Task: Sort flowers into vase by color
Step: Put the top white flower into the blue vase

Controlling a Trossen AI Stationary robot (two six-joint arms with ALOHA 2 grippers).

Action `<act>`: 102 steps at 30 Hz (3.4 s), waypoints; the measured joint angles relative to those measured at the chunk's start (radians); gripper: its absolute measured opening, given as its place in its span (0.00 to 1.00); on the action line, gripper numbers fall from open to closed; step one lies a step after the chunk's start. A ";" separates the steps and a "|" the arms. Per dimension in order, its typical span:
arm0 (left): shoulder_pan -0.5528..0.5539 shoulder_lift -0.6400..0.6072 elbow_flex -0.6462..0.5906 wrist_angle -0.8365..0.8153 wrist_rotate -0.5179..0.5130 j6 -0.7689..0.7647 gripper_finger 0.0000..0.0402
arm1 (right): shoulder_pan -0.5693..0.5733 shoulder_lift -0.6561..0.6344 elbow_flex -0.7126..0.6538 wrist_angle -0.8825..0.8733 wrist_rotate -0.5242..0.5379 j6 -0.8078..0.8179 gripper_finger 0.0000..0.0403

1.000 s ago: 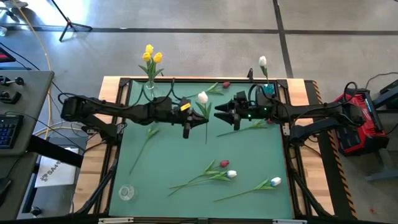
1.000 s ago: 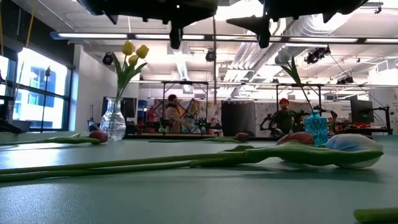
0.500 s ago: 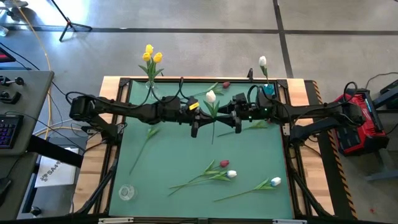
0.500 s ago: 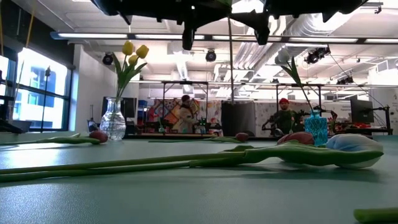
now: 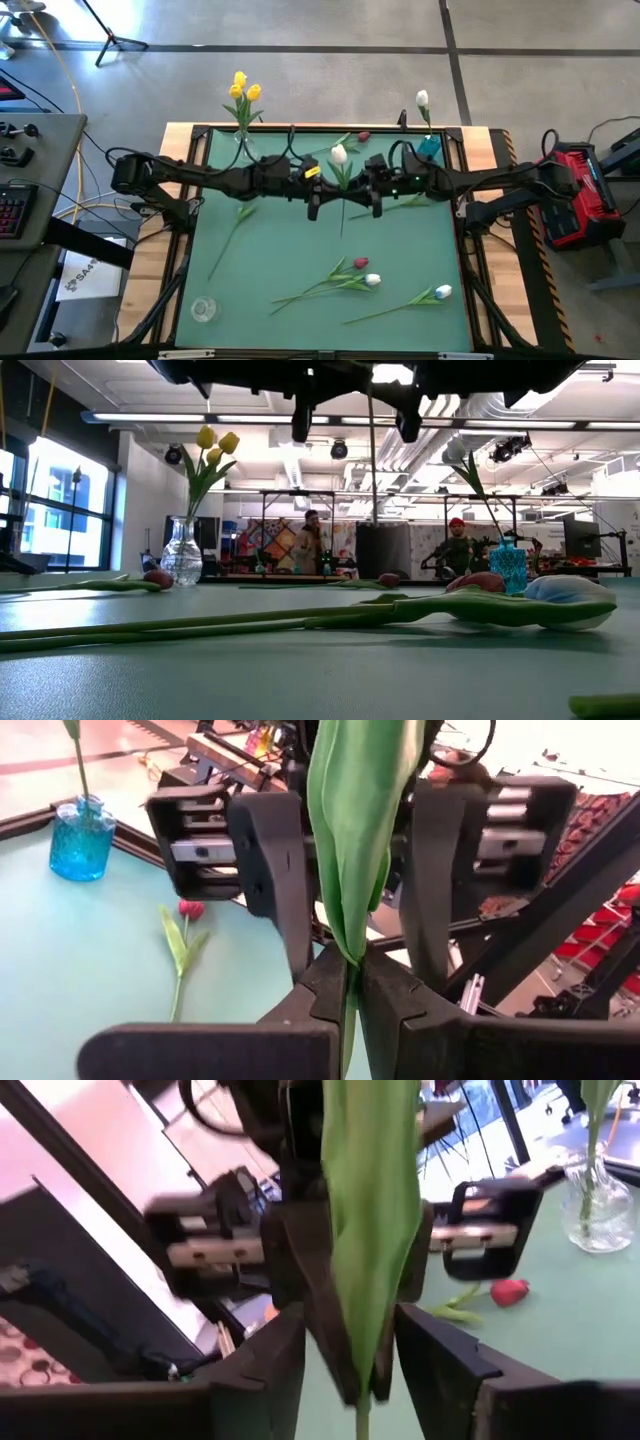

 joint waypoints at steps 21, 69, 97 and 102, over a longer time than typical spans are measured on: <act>-0.003 -0.001 0.000 -0.025 0.041 -0.006 0.01 | 0.008 -0.019 0.000 -0.017 0.015 0.009 0.26; 0.116 -0.227 0.000 -0.418 -0.141 0.053 0.18 | -0.177 -0.556 0.000 -0.658 1.506 -0.322 0.00; 0.164 -0.227 0.000 -0.419 -0.130 0.045 0.18 | -0.575 -0.444 0.000 -0.578 1.110 -0.267 0.00; 0.184 -0.227 0.000 -0.419 -0.130 0.046 0.18 | -0.575 -0.444 0.000 -0.668 1.108 -0.217 0.00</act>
